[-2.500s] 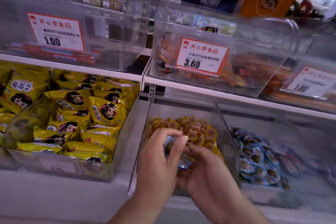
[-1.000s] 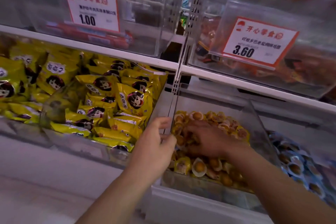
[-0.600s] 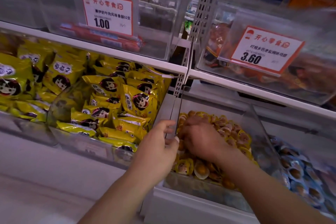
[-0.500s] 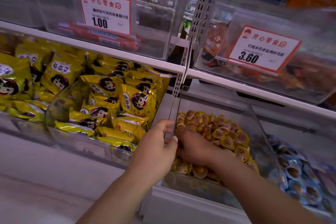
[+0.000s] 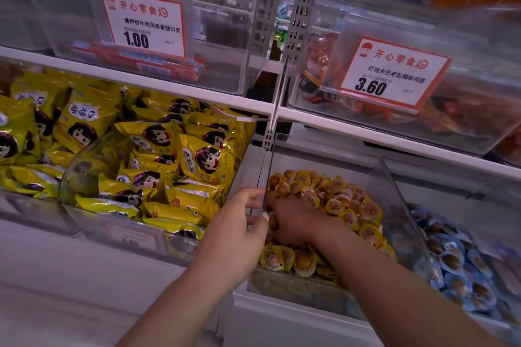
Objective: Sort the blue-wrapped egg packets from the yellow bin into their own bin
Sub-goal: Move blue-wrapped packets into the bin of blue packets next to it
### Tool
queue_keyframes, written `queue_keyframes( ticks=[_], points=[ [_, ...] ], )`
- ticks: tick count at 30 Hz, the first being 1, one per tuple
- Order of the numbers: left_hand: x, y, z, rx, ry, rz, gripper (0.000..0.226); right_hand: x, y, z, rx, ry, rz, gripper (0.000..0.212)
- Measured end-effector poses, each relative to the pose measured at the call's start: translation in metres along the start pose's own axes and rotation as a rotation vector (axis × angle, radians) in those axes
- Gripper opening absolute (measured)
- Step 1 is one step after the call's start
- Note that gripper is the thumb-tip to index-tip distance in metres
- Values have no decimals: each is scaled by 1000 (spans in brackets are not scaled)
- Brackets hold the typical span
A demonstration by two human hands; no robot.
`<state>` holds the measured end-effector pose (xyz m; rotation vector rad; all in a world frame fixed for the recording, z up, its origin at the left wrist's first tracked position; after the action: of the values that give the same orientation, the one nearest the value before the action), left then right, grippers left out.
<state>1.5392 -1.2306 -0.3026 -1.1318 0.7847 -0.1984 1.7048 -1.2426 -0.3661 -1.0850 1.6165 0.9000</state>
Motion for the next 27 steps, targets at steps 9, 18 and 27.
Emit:
queue_keyframes(
  ticks=[9, 18, 27],
  points=[
    [0, 0, 0, -6, 2, -14, 34, 1, 2, 12, -64, 133, 150, 28],
    [-7, -14, -4, 104, -121, 106, 35, -57, -44, -43, -49, -302, 949, 9],
    [65, -55, -20, 175, 13, -58, 56, -30, -68, -134, 202, -588, 1719, 15]
  ],
)
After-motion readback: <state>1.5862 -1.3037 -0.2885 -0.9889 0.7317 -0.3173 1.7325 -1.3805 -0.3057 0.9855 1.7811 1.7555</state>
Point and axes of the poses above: each hand's wrist, its own z-axis towards the middle knuckle, its own x-axis out of the palm, y = z × x, the point moved 7 cm from there along z, towards the middle knuckle, and after that the axes turned 4 degrees about z, right-handed, at the moved point
